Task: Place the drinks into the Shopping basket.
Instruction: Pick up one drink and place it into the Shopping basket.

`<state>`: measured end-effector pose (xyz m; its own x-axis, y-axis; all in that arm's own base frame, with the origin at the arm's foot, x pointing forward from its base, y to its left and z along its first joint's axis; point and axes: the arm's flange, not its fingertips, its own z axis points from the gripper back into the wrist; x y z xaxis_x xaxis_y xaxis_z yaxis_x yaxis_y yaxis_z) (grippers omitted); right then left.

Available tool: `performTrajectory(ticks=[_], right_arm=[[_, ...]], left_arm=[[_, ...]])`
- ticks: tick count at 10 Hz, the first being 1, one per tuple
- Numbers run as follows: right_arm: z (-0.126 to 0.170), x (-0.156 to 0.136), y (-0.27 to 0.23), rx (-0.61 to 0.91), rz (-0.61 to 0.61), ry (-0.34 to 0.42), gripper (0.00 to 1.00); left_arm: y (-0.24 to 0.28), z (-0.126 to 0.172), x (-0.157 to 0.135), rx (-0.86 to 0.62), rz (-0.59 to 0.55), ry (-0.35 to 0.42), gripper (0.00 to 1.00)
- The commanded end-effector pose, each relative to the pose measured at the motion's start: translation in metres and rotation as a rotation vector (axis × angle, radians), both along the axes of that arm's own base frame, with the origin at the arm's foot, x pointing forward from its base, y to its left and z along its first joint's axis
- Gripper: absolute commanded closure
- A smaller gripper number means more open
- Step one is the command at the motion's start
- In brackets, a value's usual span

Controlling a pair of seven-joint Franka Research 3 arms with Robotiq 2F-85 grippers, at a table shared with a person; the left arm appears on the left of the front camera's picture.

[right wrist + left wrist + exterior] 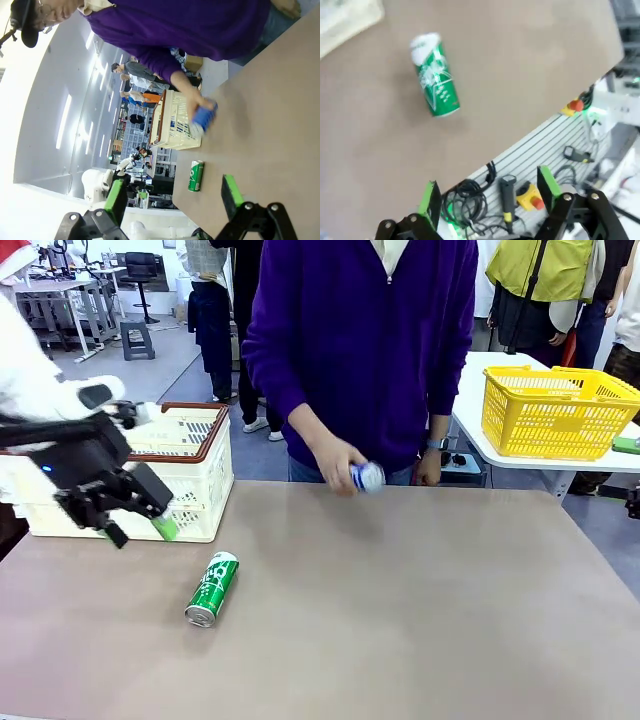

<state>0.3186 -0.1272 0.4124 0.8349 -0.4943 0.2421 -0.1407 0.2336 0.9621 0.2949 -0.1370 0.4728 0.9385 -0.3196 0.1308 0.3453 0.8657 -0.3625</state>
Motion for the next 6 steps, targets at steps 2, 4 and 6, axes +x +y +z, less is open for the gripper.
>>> performTrajectory(ticks=[2, 4, 6], right_arm=[[0.003, 0.001, 0.0, 0.013, -0.001, -0.006, 0.0], [0.003, 0.001, 0.0, 0.013, -0.001, -0.006, 0.0], [0.003, 0.001, 0.0, 0.013, -0.001, -0.006, 0.0]], left_arm=[[-0.049, -0.03, 0.018, 0.139, -0.116, -0.079, 0.0], [0.01, -0.035, 0.02, 0.071, -0.066, -0.009, 0.0], [0.093, -0.017, -0.002, -0.129, -0.003, -0.045, 0.0]])
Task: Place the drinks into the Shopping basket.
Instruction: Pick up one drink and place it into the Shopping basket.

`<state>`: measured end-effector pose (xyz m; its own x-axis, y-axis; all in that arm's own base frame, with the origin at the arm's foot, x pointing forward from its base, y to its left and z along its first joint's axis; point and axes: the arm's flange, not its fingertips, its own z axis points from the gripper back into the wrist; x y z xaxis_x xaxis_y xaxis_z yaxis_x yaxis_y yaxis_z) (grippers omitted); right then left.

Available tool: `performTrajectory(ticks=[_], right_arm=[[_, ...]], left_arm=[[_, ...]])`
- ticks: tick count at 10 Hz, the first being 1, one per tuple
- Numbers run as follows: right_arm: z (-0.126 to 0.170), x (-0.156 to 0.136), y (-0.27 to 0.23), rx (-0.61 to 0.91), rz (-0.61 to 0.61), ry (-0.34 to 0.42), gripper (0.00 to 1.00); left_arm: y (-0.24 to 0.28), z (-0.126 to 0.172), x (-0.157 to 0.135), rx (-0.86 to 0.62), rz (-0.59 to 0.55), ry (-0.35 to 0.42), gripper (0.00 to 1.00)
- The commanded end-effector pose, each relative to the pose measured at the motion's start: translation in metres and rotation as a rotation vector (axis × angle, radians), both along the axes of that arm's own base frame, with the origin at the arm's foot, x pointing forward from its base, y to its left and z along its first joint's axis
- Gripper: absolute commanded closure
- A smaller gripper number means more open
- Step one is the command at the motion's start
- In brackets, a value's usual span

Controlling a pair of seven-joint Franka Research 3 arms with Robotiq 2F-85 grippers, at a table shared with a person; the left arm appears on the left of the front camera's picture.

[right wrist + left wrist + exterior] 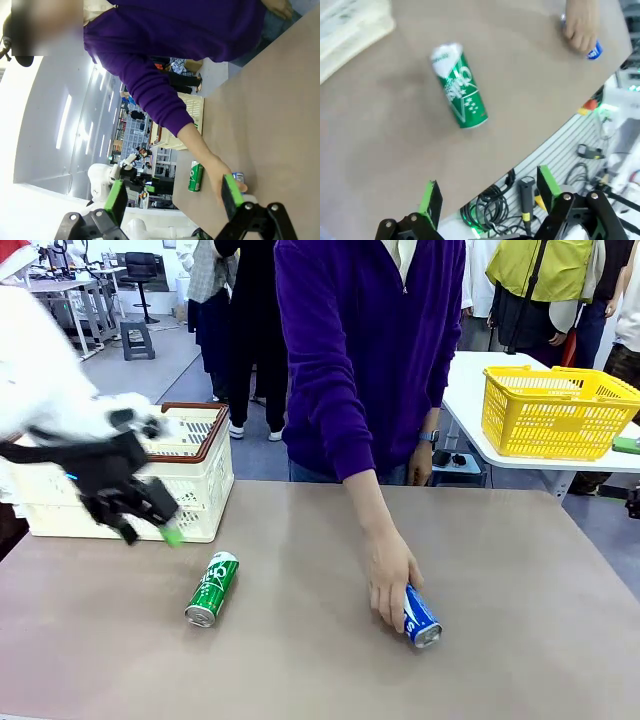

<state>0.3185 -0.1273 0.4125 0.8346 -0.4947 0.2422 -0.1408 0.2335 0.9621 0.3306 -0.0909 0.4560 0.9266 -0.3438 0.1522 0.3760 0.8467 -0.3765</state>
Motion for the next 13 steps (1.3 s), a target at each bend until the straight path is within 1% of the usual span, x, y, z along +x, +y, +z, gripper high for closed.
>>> performTrajectory(ticks=[1, 2, 3, 4, 6, 7, 9, 10, 12, 13], right_arm=[[0.003, 0.001, 0.0, 0.013, -0.001, -0.006, 0.0], [0.003, 0.001, 0.0, 0.013, -0.001, -0.006, 0.0], [0.003, 0.001, 0.0, 0.013, -0.001, -0.006, 0.0], [0.003, 0.001, 0.0, 0.013, -0.001, -0.006, 0.0], [0.003, 0.001, 0.0, 0.013, -0.001, -0.006, 0.0], [0.003, 0.001, 0.0, 0.013, -0.001, -0.006, 0.0], [0.003, 0.001, 0.0, 0.013, -0.001, -0.006, 0.0], [0.003, 0.001, 0.0, 0.013, -0.001, -0.006, 0.0], [0.003, 0.001, 0.0, 0.013, -0.001, -0.006, 0.0], [0.003, 0.001, 0.0, 0.013, -0.001, -0.006, 0.0]], left_arm=[[0.065, 0.0, -0.046, -0.127, 0.12, -0.045, 0.0], [0.068, -0.007, -0.049, -0.137, 0.122, -0.039, 0.0], [0.063, -0.016, -0.046, -0.112, 0.135, -0.015, 0.0], [0.055, -0.019, -0.043, -0.107, 0.125, -0.009, 0.0], [0.012, -0.026, -0.03, -0.036, 0.068, 0.001, 0.0], [-0.018, -0.036, -0.022, 0.063, 0.132, -0.004, 0.0], [-0.059, -0.06, -0.017, 0.144, 0.118, -0.033, 0.0], [-0.071, -0.073, -0.015, 0.217, 0.16, -0.061, 0.0], [-0.089, -0.096, -0.009, 0.28, 0.117, -0.12, 0.0], [-0.093, -0.107, -0.002, 0.316, 0.124, -0.143, 0.0]])
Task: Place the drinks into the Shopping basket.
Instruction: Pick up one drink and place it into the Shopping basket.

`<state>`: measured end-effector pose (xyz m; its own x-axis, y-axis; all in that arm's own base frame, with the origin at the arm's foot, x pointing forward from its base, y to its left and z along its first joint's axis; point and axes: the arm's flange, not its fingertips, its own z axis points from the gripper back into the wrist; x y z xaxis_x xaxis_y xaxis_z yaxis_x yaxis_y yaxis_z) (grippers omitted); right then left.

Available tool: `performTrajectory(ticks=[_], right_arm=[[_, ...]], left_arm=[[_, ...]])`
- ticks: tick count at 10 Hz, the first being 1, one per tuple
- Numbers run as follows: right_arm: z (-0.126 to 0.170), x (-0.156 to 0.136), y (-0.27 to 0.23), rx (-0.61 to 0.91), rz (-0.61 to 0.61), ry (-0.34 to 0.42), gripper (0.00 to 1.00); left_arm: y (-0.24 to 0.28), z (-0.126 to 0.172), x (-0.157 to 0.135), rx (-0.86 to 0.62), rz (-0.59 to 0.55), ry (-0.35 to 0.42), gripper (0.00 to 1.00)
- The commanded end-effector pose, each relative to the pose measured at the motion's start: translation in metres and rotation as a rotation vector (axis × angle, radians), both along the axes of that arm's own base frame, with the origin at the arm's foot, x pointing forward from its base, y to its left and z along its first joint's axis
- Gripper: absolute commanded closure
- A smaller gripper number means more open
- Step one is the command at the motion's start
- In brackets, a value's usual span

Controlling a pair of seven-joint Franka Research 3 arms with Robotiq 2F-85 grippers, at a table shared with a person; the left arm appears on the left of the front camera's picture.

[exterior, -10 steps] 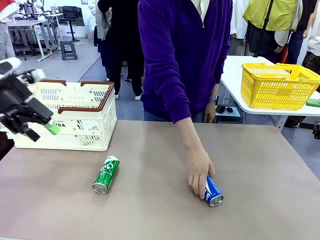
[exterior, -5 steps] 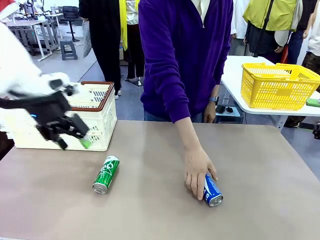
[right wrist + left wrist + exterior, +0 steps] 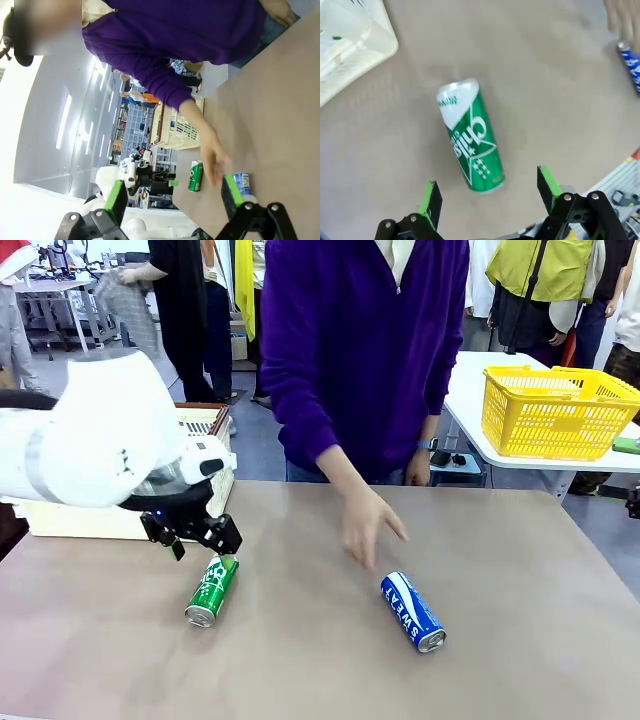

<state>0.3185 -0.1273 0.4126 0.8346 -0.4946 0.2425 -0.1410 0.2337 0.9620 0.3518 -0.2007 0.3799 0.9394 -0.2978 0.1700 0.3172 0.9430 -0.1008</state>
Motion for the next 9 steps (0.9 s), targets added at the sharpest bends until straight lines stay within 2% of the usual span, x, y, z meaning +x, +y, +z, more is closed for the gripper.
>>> performTrajectory(ticks=[1, 3, 4, 9], right_arm=[[0.003, 0.001, 0.0, 0.013, -0.001, -0.006, 0.0], [0.003, 0.001, 0.0, 0.013, -0.001, -0.006, 0.0], [0.003, 0.001, 0.0, 0.013, -0.001, -0.006, 0.0], [0.003, 0.001, 0.0, 0.013, -0.001, -0.006, 0.0]], left_arm=[[0.016, -0.044, -0.015, 0.083, 0.027, -0.042, 0.0], [0.013, -0.075, -0.004, 0.147, 0.002, -0.078, 0.0], [0.014, -0.085, -0.001, 0.106, -0.037, -0.037, 0.0], [0.01, -0.1, 0.002, 0.104, -0.046, -0.003, 0.0]])
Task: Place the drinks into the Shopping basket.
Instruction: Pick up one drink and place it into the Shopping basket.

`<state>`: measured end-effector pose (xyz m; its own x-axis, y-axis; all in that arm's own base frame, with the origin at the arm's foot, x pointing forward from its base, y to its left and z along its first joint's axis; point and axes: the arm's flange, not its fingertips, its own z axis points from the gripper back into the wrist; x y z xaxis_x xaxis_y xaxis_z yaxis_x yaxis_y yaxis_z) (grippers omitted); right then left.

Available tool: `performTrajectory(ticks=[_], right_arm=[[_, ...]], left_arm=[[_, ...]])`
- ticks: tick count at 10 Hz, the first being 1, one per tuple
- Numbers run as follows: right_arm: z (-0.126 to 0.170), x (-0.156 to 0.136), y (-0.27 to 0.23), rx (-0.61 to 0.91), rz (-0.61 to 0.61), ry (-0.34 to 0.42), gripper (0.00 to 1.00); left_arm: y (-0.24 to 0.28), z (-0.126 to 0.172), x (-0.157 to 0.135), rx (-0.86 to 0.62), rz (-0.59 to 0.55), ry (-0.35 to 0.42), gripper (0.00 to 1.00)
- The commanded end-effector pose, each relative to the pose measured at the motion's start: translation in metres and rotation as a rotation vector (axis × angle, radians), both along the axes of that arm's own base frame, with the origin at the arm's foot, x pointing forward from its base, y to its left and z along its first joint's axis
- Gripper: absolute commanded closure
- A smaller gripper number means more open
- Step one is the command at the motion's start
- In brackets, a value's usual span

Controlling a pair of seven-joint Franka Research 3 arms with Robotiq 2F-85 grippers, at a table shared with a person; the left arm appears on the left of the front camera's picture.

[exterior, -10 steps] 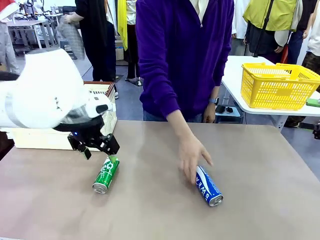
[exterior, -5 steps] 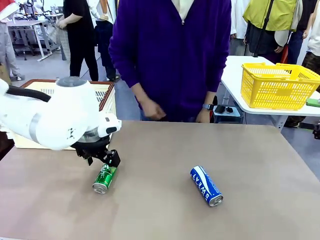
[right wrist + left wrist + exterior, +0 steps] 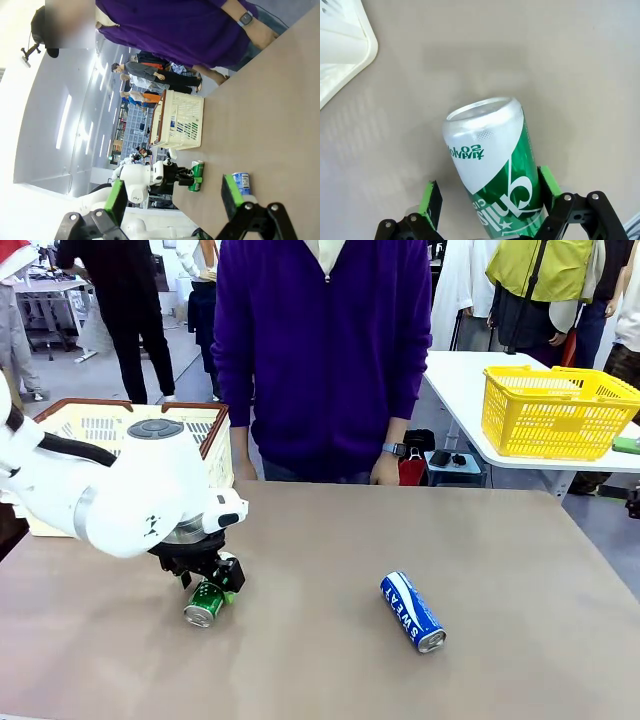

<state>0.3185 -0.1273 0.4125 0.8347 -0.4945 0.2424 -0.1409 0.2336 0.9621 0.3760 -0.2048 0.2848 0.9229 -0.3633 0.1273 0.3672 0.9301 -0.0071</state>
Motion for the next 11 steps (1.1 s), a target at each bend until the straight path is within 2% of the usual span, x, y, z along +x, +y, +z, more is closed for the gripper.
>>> performTrajectory(ticks=[1, 2, 3, 4, 7, 8, 9, 11], right_arm=[[0.003, 0.001, 0.0, 0.013, -0.001, -0.006, 0.0], [0.003, 0.001, 0.0, 0.013, -0.001, -0.006, 0.0], [0.003, 0.001, 0.0, 0.013, -0.001, -0.006, 0.0], [0.003, 0.001, 0.0, 0.013, -0.001, -0.006, 0.0], [0.003, 0.001, 0.0, 0.013, -0.001, -0.006, 0.0], [0.003, 0.001, 0.0, 0.013, -0.001, -0.006, 0.0], [0.003, 0.001, 0.0, 0.013, -0.001, -0.006, 0.0], [0.003, 0.001, 0.0, 0.013, -0.001, -0.006, 0.0]], left_arm=[[0.013, -0.005, -0.022, -0.001, 0.012, -0.012, 0.0], [0.013, -0.005, -0.022, -0.008, -0.013, -0.013, 0.27], [0.012, -0.003, -0.022, -0.013, -0.019, -0.026, 0.87], [0.011, -0.002, -0.022, -0.007, -0.013, -0.044, 1.0], [0.012, 0.013, -0.027, -0.031, -0.01, -0.071, 1.0], [0.018, 0.048, -0.038, -0.006, -0.016, -0.109, 1.0], [0.024, 0.084, -0.047, 0.019, 0.046, -0.129, 1.0], [0.042, 0.178, -0.086, -0.115, 0.066, -0.055, 1.0]])
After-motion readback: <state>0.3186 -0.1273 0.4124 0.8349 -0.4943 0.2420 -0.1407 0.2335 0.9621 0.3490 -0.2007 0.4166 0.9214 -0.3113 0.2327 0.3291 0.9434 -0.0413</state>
